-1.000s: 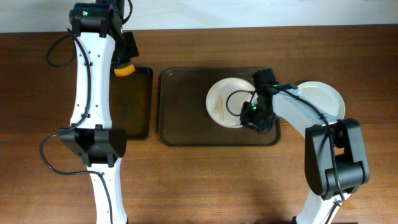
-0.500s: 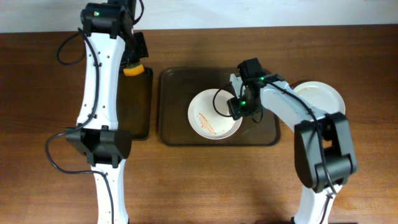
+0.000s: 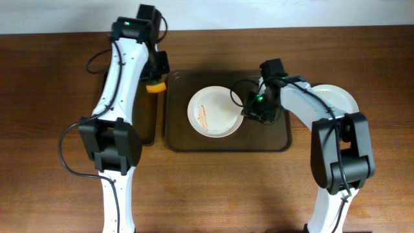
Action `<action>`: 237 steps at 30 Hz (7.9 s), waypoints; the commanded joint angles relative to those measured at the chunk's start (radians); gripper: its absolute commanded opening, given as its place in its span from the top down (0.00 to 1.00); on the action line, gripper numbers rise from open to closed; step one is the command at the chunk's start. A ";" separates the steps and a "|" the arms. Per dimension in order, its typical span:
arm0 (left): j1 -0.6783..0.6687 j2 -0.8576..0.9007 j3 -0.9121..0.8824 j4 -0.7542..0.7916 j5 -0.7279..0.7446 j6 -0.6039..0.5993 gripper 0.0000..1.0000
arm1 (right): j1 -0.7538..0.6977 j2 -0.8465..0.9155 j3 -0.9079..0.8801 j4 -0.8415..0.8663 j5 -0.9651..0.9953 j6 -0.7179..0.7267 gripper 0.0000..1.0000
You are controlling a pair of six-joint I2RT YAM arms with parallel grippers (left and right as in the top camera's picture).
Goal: Clean dirty plates on tray and stack at the side
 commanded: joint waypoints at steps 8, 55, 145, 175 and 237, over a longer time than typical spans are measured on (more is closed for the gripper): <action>-0.063 0.002 -0.071 0.093 0.012 0.016 1.00 | -0.007 0.055 -0.005 0.094 -0.004 -0.550 0.78; -0.201 0.003 -0.666 0.556 0.145 0.373 1.00 | 0.031 0.095 -0.005 0.111 -0.047 0.034 0.96; 0.147 0.002 0.101 -0.121 0.073 0.079 1.00 | -0.144 -0.425 0.008 -0.190 0.208 -0.150 0.96; 0.063 0.001 -0.069 -0.043 -0.061 0.196 1.00 | -0.106 -0.331 0.065 -0.248 0.129 -0.251 0.25; 0.105 -0.236 -0.143 0.010 -0.118 0.064 0.00 | -0.133 -2.062 -1.410 0.633 0.185 -0.617 0.02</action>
